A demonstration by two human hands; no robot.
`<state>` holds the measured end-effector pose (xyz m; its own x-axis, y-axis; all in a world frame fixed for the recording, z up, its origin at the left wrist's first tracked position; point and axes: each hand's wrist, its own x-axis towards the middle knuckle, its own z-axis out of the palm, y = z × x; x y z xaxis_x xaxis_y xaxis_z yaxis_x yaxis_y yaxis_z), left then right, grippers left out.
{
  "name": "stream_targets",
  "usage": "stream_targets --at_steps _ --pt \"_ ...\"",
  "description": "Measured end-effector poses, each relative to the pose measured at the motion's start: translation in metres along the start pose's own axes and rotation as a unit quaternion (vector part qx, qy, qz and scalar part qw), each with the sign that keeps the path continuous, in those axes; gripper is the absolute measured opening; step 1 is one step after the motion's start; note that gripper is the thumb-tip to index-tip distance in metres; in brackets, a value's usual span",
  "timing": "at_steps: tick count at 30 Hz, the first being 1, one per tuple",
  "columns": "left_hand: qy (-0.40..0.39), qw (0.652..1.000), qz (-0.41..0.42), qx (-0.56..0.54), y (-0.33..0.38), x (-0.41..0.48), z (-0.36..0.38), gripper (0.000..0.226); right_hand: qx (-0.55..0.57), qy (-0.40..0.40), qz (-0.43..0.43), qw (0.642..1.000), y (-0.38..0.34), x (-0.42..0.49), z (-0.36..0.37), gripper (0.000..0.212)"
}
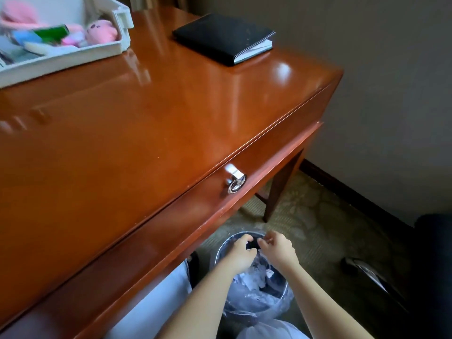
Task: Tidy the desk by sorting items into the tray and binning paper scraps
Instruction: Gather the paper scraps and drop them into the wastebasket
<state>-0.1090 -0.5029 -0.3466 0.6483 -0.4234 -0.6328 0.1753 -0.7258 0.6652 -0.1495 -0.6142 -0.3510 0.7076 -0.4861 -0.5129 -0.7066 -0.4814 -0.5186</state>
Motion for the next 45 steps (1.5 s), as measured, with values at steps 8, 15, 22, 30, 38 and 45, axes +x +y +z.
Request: stream_targets --at_steps 8,15,22,30,38,45 --pt "-0.02 0.997 -0.004 0.078 -0.013 0.0 -0.001 0.044 -0.08 -0.089 -0.027 0.992 0.009 0.004 0.006 0.037" --pt "-0.032 0.983 0.037 0.178 0.003 -0.035 -0.017 0.043 -0.129 -0.089 -0.061 0.986 0.0 -0.015 -0.013 0.021" --pt "-0.001 0.963 0.134 0.234 0.034 -0.1 -0.05 0.036 -0.151 -0.046 -0.11 0.981 -0.038 -0.053 -0.062 0.024" --pt "0.049 0.916 0.241 0.318 0.059 -0.209 -0.108 0.028 -0.221 0.007 -0.288 0.932 -0.104 -0.127 -0.118 0.015" --pt "0.14 0.915 0.275 0.26 0.049 -0.31 -0.173 0.021 -0.22 -0.007 -0.437 0.872 -0.184 -0.223 -0.13 0.012" --pt "0.241 0.897 0.243 0.28 0.008 -0.367 -0.232 0.022 -0.223 -0.034 -0.533 0.816 -0.259 -0.266 -0.089 0.014"
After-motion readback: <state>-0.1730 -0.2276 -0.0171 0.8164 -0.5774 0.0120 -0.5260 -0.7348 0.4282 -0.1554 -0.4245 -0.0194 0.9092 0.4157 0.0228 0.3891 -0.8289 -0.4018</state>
